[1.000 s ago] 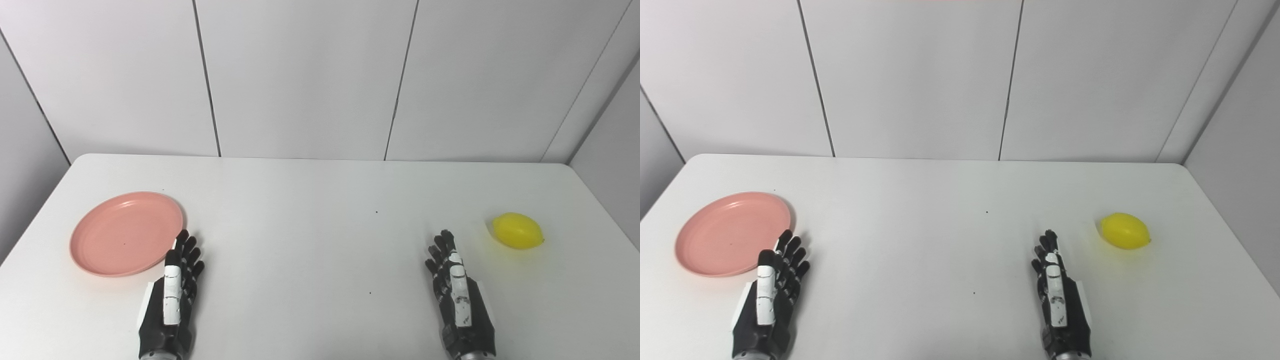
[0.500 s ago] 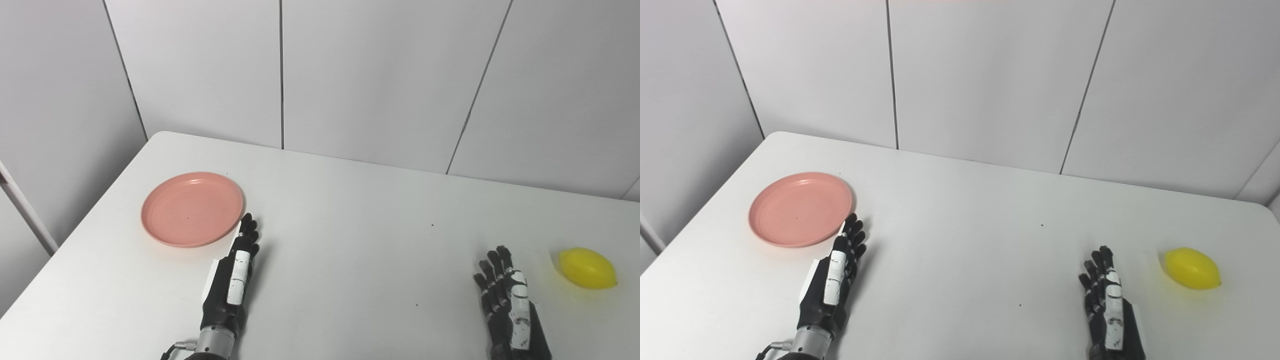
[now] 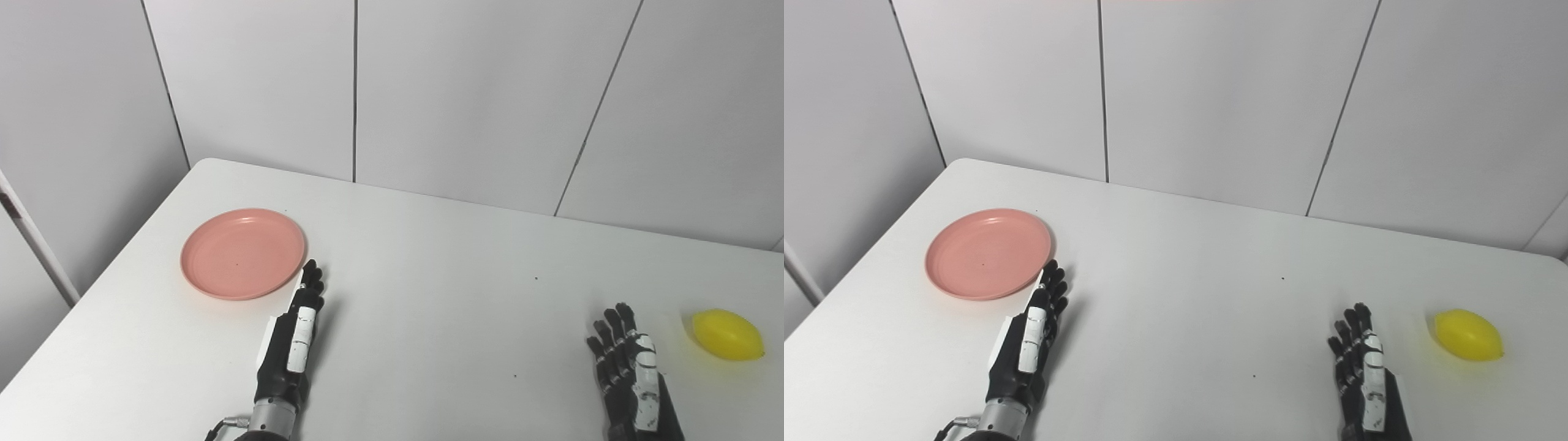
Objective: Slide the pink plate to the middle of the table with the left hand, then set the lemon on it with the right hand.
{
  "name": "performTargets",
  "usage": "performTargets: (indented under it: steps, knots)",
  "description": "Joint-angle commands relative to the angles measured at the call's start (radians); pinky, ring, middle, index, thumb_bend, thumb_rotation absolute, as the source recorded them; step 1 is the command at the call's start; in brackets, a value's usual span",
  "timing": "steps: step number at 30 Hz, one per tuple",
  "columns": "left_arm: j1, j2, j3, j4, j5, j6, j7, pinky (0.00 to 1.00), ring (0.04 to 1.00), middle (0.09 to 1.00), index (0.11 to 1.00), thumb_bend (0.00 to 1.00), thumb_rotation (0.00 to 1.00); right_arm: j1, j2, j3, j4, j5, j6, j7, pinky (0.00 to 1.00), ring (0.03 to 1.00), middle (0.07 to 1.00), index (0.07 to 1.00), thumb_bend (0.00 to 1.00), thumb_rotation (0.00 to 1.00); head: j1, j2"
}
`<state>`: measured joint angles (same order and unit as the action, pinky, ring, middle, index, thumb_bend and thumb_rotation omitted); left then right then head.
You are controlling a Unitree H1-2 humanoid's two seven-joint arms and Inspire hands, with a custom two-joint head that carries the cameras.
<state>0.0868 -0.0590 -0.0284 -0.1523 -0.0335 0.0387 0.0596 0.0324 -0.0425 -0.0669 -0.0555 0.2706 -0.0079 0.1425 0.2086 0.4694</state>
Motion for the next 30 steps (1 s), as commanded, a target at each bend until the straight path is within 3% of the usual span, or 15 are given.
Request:
performTargets:
  steps: [1,20,30]
  knots:
    - [0.027,-0.030,-0.015,0.038,0.000,0.014,-0.003,1.00,1.000,1.000,1.000,0.75,1.00,0.054,-0.011,-0.020,0.095,0.002,-0.031,0.003,1.00,1.000,1.000,1.000,0.71,0.99,0.009,-0.011]
    - [0.049,-0.024,-0.022,0.043,0.030,-0.066,-0.001,1.00,0.997,0.994,1.000,0.77,1.00,0.054,-0.001,-0.020,0.106,-0.010,-0.039,0.005,1.00,1.000,1.000,1.000,0.70,0.99,0.002,-0.024]
    - [0.030,-0.010,-0.019,-0.063,-0.030,-0.009,-0.041,1.00,0.956,0.960,0.962,0.83,1.00,0.040,0.001,-0.012,0.137,-0.027,-0.063,0.007,1.00,1.000,1.000,1.000,0.66,1.00,-0.007,-0.038]
